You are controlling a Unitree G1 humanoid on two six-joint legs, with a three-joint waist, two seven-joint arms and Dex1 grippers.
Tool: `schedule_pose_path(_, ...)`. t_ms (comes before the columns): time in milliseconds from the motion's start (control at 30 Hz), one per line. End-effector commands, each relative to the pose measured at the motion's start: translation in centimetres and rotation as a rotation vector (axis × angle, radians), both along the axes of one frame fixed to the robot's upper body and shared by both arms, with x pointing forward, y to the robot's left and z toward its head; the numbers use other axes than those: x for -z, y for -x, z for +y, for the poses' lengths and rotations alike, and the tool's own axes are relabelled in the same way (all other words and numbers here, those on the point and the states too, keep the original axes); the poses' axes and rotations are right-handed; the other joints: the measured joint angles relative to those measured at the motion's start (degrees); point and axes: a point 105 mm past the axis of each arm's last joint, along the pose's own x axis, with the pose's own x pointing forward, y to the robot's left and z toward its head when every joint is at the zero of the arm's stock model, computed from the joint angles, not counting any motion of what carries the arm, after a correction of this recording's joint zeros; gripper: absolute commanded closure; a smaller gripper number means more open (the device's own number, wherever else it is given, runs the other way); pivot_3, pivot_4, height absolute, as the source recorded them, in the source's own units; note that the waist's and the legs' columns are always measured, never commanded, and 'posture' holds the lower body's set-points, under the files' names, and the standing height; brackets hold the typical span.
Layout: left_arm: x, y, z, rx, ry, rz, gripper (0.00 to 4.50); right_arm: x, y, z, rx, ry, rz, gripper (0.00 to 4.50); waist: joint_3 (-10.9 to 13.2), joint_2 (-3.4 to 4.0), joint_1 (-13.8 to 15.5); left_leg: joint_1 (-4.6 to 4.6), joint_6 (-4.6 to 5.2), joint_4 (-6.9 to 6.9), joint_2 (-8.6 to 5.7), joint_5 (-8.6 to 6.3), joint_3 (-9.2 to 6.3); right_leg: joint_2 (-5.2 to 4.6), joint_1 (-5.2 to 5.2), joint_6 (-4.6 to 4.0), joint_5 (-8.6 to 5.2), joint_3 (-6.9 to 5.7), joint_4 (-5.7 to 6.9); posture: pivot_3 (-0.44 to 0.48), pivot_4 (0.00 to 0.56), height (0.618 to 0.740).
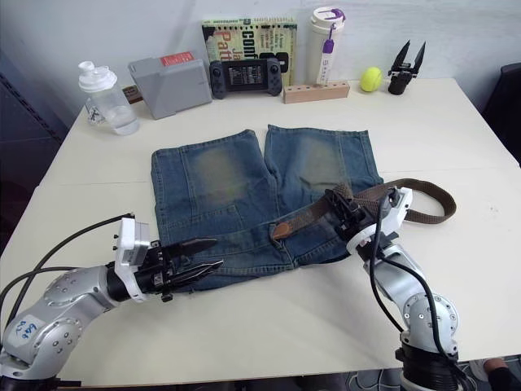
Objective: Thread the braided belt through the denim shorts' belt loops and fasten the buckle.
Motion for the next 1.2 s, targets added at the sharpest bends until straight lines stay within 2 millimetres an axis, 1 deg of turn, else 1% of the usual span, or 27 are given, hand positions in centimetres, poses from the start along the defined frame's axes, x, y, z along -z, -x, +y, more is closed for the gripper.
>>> schedule_pose_path(33, -1.0, 0.0, -0.1, 0.001, 0.007, -0.044, 1.92, -1.1, 0.8, 1.0, -0.042, 0.022, -0.065, 4.50, 0.00, 0.00, -0.05, 0.00, 0.00, 0.00, 0.00, 0.00, 0.00, 0.01, 0.00, 0.00, 0.00, 0.01, 0.00, 0.000, 0.150, 0.720)
schedule_pose_path(67, -1.0, 0.0, -0.1, 0.000, 0.009, -0.043, 1.92, -1.1, 0.8, 1.0, -0.040, 0.020, -0.069, 4.50, 0.00, 0.01, -0.05, 0.00, 0.00, 0.00, 0.00, 0.00, 0.01, 0.01, 0.00, 0.00, 0.00, 0.01, 0.00, 0.000, 0.150, 0.720)
schedule_pose_path(133, -1.0, 0.0, -0.1, -0.002, 0.008, -0.042, 1.92, -1.4, 0.6, 0.3, -0.011, 0.019, -0.084, 4.50, 0.01, 0.01, -0.03, 0.01, 0.00, 0.00, 0.00, 0.00, 0.01, 0.01, -0.01, -0.01, 0.00, 0.02, 0.01, 0.000, 0.150, 0.720)
schedule_pose_path(333, -0.9, -0.1, -0.1, -0.005, 0.003, -0.041, 1.92, -3.0, 0.4, -1.1, 0.029, 0.089, -0.159, 4.50, 0.01, 0.02, 0.01, 0.00, -0.01, 0.00, -0.01, 0.00, 0.04, 0.01, -0.02, -0.01, 0.00, 0.02, 0.00, 0.000, 0.150, 0.720)
schedule_pose_path(433, -0.9, -0.1, -0.1, -0.007, 0.003, -0.039, 1.92, -3.5, 0.4, -1.1, 0.032, 0.115, -0.186, 4.50, 0.01, 0.02, -0.02, 0.00, -0.01, 0.00, 0.00, 0.00, 0.10, 0.02, -0.03, -0.01, 0.00, 0.03, 0.01, 0.000, 0.150, 0.720)
schedule_pose_path(600, -0.8, -0.1, -0.1, -0.009, 0.004, -0.037, 1.92, -3.4, 0.6, -0.2, 0.007, 0.171, -0.203, 4.50, 0.01, 0.02, -0.01, -0.02, -0.01, 0.00, 0.01, 0.00, 0.47, 0.01, -0.04, -0.01, -0.01, 0.03, 0.00, 0.000, 0.150, 0.720)
schedule_pose_path(800, -0.9, -0.1, 0.0, -0.012, 0.004, -0.037, 1.92, -3.3, 1.0, 1.0, -0.026, 0.202, -0.234, 4.50, 0.02, 0.02, -0.04, -0.01, -0.01, -0.01, 0.01, -0.01, 0.51, 0.02, -0.06, -0.01, -0.01, 0.04, 0.01, 0.000, 0.150, 0.720)
schedule_pose_path(1033, -1.0, -0.2, 0.1, -0.019, 0.004, -0.038, 1.92, -3.8, 1.8, 2.0, -0.072, 0.231, -0.306, 4.50, 0.02, 0.02, -0.02, -0.01, -0.01, -0.01, 0.01, -0.01, 0.51, 0.02, -0.07, -0.02, -0.01, 0.05, 0.01, 0.000, 0.150, 0.720)
schedule_pose_path(1133, -1.0, -0.2, 0.1, -0.021, 0.002, -0.038, 1.92, -3.4, 2.3, 2.8, -0.101, 0.234, -0.303, 4.50, 0.02, 0.02, -0.04, -0.01, -0.02, -0.02, 0.02, -0.01, 0.51, 0.02, -0.07, -0.02, -0.01, 0.04, 0.01, 0.000, 0.150, 0.720)
schedule_pose_path(1200, -1.0, -0.3, 0.1, -0.022, -0.002, -0.040, 1.92, -2.3, 2.4, 3.3, -0.106, 0.234, -0.256, 4.50, 0.02, 0.02, -0.04, -0.01, -0.02, -0.02, 0.02, -0.01, 0.52, 0.03, -0.07, -0.02, -0.01, 0.04, 0.01, 0.000, 0.150, 0.720)
